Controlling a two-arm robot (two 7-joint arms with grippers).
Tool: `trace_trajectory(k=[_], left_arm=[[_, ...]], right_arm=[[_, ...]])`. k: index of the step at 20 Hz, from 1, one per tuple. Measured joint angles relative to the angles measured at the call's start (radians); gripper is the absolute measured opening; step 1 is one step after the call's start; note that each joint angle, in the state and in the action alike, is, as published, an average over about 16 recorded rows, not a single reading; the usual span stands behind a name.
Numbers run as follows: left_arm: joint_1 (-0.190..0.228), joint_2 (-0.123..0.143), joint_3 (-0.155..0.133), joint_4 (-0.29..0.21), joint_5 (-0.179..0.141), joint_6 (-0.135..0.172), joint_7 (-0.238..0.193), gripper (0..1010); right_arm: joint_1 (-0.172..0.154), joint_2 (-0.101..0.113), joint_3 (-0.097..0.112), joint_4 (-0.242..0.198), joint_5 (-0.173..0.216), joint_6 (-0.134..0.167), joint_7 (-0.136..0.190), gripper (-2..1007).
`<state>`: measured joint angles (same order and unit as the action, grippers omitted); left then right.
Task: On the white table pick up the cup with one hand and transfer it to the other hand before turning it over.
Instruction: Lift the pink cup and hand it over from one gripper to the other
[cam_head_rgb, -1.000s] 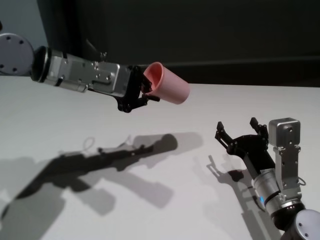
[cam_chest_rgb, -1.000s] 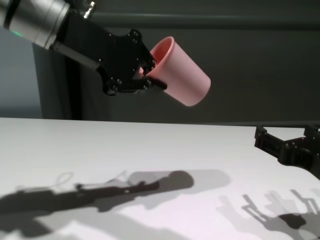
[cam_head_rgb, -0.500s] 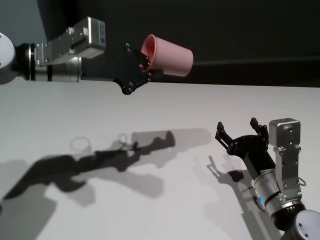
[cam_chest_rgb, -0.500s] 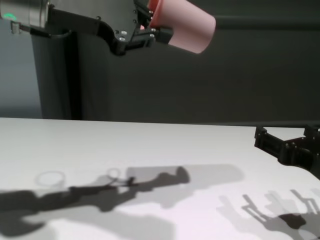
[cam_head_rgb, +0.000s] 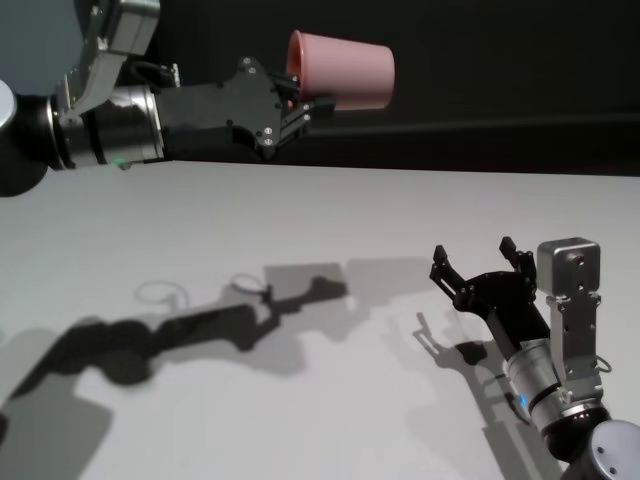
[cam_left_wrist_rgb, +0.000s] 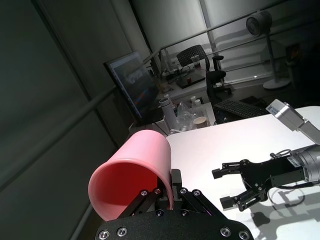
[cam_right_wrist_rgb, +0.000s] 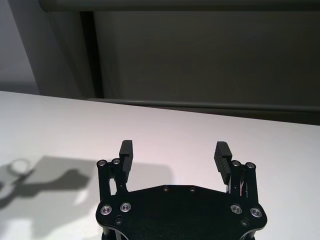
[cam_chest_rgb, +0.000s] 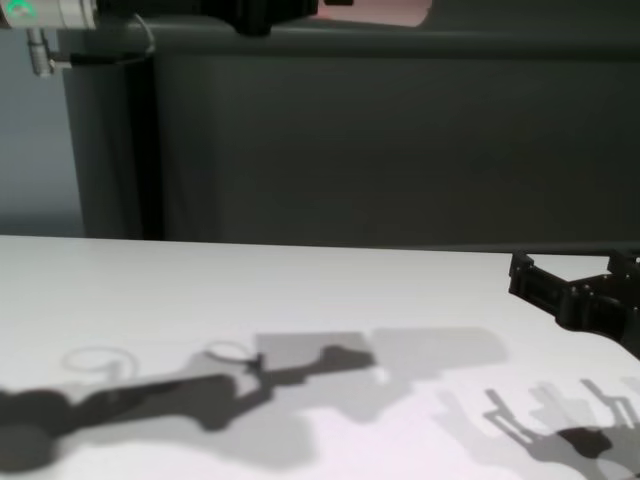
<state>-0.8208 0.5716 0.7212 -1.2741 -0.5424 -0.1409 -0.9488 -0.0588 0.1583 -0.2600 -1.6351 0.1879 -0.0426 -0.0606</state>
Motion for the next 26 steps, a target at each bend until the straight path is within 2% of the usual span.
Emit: trace_trajectory(k=[3,7,14,26], left_arm=[[0.017,-0.012,-0.017,-0.005,-0.042,0.031,-0.006,50],[0.033,-0.025,-0.03,-0.009,-0.074,0.06,-0.012,50],[0.043,-0.043,-0.037,-0.005,-0.095,0.085,-0.023,50],[0.038,-0.069,-0.042,0.022,-0.125,0.094,-0.044,50]], right_arm=[[0.0,0.0,0.0,0.0,0.0,0.0,0.0,1002],[0.0,0.0,0.0,0.0,0.0,0.0,0.0,1002],[0.0,0.0,0.0,0.0,0.0,0.0,0.0,1002],[0.0,0.0,0.0,0.0,0.0,0.0,0.0,1002]])
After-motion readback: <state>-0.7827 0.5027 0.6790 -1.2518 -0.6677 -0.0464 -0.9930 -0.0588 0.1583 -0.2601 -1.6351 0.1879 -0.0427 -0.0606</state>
